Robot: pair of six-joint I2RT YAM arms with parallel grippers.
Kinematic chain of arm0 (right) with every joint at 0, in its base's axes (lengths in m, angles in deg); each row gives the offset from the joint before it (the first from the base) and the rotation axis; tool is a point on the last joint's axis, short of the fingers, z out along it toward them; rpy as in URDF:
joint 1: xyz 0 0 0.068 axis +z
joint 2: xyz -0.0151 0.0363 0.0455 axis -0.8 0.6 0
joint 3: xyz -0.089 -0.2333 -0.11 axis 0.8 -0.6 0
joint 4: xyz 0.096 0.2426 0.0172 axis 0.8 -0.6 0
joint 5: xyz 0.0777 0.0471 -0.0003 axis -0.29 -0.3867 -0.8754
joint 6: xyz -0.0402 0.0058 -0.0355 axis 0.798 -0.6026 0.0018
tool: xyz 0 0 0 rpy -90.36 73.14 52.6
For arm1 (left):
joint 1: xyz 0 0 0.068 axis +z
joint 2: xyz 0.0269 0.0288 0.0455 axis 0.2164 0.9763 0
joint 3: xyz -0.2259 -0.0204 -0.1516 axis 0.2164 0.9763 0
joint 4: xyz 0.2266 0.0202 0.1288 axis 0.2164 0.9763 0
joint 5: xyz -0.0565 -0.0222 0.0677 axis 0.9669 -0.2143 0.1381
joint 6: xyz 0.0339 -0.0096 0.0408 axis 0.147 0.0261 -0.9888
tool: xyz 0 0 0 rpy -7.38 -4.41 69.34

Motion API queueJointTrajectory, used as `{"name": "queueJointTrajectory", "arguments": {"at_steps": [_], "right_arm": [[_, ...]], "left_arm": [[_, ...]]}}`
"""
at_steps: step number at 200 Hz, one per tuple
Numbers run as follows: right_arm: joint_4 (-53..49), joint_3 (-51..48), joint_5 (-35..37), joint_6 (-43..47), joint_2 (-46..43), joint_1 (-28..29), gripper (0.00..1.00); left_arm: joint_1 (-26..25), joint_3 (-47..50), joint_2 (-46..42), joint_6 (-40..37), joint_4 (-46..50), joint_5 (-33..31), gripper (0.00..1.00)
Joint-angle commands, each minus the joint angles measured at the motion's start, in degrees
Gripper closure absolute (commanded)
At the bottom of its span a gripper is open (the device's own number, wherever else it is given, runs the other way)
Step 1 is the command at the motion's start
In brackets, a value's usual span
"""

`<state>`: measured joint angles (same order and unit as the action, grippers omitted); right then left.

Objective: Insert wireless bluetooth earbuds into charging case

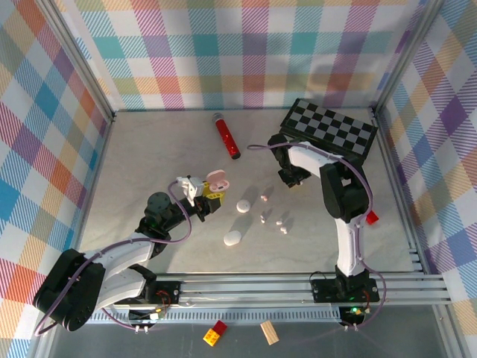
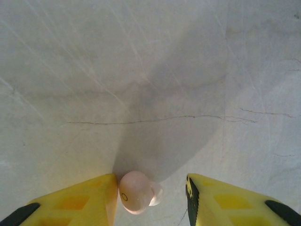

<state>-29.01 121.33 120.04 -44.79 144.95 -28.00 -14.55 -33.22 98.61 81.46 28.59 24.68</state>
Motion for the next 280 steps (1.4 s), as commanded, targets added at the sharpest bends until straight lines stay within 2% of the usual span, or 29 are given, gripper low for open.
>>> {"name": "queueJointTrajectory", "arguments": {"at_steps": [1, 61, 84, 118, 148, 175, 215, 247, 280], "right_arm": [[-1.33, 0.93, 0.55, 0.66, 1.63, 0.28, 0.60], [-1.30, 0.96, 0.79, 0.81, 2.15, 0.25, 0.72], [-1.23, 0.96, 0.95, 0.82, 2.01, 0.28, 0.80], [-0.76, 0.26, 0.70, 0.96, 1.19, 0.19, 0.81], [-0.51, -0.69, -2.36, -0.10, -1.54, 0.19, 0.81], [-0.39, -2.55, -8.48, -1.30, -5.98, 0.02, 0.80], [-0.74, -6.50, -21.41, -4.74, -12.80, -1.23, 0.80], [2.50, -11.23, -35.76, -7.39, -18.19, -3.79, 0.80], [6.21, -14.52, -45.99, -10.07, -21.79, -5.57, 0.80]], "left_arm": [[0.68, -0.29, -0.66, -1.11, -0.07, 1.16, 0.68], [0.68, -0.86, -0.03, -1.27, -0.03, 1.70, 0.68], [0.68, -1.17, 0.37, -1.22, -0.15, 2.09, 0.68], [0.68, -1.47, 0.99, -1.17, -0.37, 2.54, 0.68], [0.68, -2.54, 1.75, -1.50, 1.60, 2.49, 0.68], [0.68, -3.32, 3.11, -2.28, 1.56, 3.16, 0.68], [0.68, -4.90, 5.25, -2.45, 0.28, 4.18, 0.68], [0.68, -5.56, 6.61, -0.45, -2.93, 6.20, 0.68], [0.68, -5.54, 8.52, 0.73, -5.90, 6.76, 0.68]]}}
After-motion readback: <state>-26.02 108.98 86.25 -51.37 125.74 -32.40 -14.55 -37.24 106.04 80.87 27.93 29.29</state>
